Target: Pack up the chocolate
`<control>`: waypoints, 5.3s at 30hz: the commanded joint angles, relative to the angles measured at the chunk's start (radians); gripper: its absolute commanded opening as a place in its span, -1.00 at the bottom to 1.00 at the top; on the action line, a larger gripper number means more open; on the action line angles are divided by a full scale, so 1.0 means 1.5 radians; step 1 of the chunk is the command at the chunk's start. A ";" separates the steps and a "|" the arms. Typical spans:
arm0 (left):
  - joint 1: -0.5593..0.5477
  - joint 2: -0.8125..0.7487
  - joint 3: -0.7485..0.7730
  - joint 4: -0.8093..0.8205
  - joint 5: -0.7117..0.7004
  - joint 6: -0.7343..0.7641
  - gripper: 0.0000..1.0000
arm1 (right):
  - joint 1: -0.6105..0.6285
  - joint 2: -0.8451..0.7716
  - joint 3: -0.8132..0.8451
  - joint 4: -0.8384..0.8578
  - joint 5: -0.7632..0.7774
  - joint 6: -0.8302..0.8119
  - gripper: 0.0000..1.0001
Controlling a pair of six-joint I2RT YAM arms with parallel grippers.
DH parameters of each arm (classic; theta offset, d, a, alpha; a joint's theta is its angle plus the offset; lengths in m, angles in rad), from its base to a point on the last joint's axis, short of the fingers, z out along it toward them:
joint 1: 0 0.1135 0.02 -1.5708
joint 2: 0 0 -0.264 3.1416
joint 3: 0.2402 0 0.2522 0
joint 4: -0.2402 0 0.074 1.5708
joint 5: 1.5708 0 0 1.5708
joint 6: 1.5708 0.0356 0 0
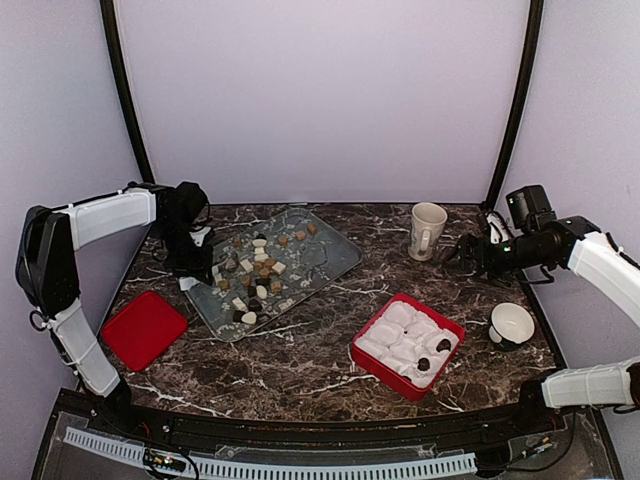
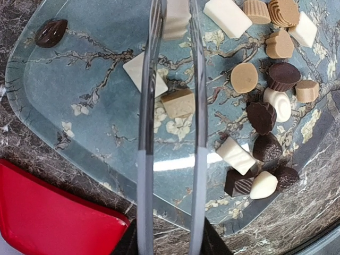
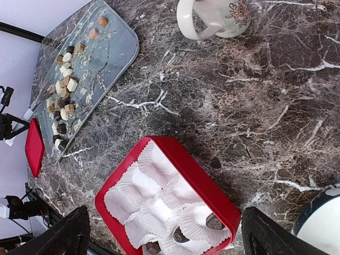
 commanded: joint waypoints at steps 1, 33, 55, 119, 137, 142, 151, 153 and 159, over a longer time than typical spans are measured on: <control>0.003 -0.009 -0.001 -0.002 -0.022 0.018 -0.43 | -0.004 -0.006 -0.005 0.026 -0.012 0.007 1.00; -0.334 -0.048 0.161 0.087 0.169 0.019 -0.73 | -0.014 -0.015 0.001 0.027 0.006 -0.005 0.99; -0.536 0.252 0.355 0.100 0.104 0.050 -0.66 | -0.030 -0.059 -0.034 0.004 0.000 0.006 1.00; -0.017 -0.147 -0.026 -0.048 -0.012 -0.092 -0.27 | -0.041 -0.040 -0.032 0.028 -0.025 0.002 0.99; -0.017 -0.134 -0.063 -0.048 -0.044 -0.145 -0.24 | -0.041 -0.039 -0.045 0.038 -0.030 0.011 1.00; -0.018 -0.120 -0.070 -0.037 -0.040 -0.147 -0.25 | -0.041 -0.039 -0.045 0.040 -0.032 0.013 1.00; -0.022 -0.090 -0.086 -0.013 -0.032 -0.134 -0.31 | -0.042 -0.048 -0.044 0.027 -0.026 0.013 1.00; -0.027 -0.082 -0.087 -0.013 -0.036 -0.129 -0.32 | -0.041 -0.050 -0.043 0.022 -0.023 0.013 1.00; -0.035 -0.062 -0.071 -0.012 -0.049 -0.116 -0.43 | -0.042 -0.053 -0.043 0.016 -0.021 0.011 1.00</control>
